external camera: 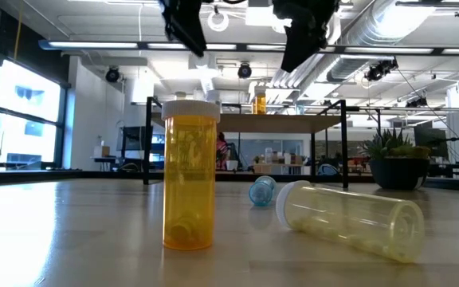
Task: Pick and place medicine bottles onto shelf by color
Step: Put the top blue pill bottle on the shelf aligned with the other blue pill bottle
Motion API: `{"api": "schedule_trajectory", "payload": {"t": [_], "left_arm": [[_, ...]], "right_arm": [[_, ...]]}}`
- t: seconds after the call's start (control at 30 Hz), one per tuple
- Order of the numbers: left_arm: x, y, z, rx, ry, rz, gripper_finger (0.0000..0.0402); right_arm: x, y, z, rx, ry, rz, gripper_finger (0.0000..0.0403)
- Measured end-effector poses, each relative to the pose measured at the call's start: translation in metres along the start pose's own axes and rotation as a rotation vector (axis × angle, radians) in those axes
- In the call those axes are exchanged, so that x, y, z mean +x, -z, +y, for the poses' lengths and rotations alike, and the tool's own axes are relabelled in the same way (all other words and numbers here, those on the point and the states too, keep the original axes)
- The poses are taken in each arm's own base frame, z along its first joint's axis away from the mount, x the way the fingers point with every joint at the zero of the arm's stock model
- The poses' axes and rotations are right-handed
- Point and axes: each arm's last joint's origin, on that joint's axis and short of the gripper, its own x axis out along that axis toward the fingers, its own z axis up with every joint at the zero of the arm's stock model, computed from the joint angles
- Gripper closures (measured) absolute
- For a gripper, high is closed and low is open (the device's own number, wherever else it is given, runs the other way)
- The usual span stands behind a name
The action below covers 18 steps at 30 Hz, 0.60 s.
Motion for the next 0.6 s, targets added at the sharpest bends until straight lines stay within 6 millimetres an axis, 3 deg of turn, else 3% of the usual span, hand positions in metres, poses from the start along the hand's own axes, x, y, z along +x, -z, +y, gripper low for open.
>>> {"api": "schedule_trajectory", "payload": {"t": [0.17,0.4,0.6], "left_arm": [[0.028,0.025,-0.028,0.008,0.058,0.034,0.0209],[0.024,0.052,-0.055,0.024,0.115,-0.022,0.0209],[0.023,0.082,-0.065,0.001,0.147,-0.091,0.0209]], "right_arm": [[-0.003,0.004,0.011,0.001,-0.019,0.025,0.0258],[-0.008,0.01,0.025,0.032,-0.041,0.051,0.0258],[-0.007,0.014,0.042,0.089,-0.059,0.082,0.0258]]}}
